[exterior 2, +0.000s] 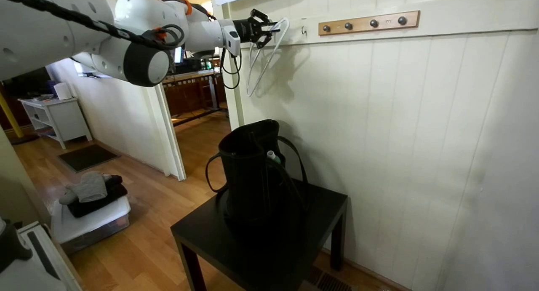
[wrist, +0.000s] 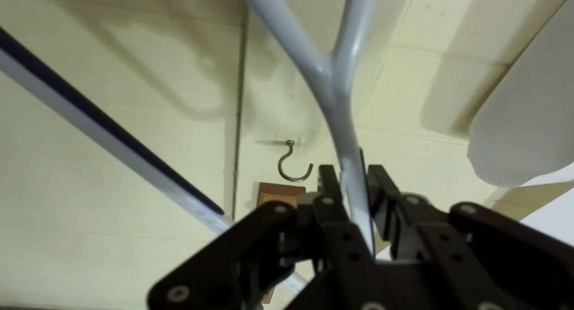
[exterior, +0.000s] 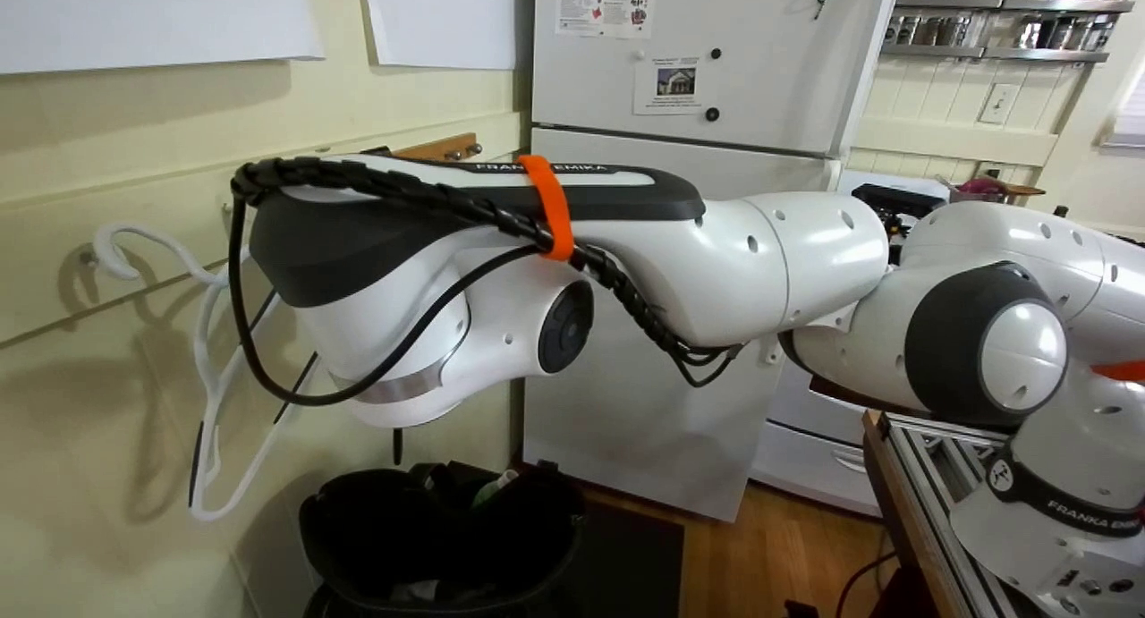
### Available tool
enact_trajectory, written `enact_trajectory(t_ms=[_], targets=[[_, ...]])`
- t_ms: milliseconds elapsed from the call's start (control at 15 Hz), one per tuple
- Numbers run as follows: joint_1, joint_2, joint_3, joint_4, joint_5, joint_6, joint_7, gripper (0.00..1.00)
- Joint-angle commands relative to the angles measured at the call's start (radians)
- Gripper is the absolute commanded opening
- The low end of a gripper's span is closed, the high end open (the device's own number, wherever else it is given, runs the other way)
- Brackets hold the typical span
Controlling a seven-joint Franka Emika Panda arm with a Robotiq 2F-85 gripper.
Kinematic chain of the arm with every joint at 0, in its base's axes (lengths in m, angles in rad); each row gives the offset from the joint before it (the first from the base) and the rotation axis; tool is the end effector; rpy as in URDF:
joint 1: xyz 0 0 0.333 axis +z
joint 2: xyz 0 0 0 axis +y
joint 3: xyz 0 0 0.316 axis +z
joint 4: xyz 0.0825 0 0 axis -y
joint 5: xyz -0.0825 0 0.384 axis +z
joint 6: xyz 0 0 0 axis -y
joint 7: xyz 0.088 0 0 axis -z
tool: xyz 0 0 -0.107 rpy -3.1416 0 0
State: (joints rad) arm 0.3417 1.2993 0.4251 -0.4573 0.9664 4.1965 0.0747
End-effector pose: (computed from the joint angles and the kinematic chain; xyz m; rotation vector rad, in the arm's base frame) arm 0.6993 0.1830 0.3928 -1.0082 1.4494 -1.7337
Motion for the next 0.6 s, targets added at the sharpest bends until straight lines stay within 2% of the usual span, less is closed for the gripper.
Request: enact_trajectory(t_ms=[0, 200, 533], targets=[[-0.015, -0.017, 0.048, -0.016, 0.059, 0.005, -0.016, 0.06], [-0.020, -0.012, 0.090, -0.012, 0.123, -0.013, -0.057, 0.06], [-0.012, -0.013, 0.099, -0.003, 0.199, 0.016, -0.099, 0.06]])
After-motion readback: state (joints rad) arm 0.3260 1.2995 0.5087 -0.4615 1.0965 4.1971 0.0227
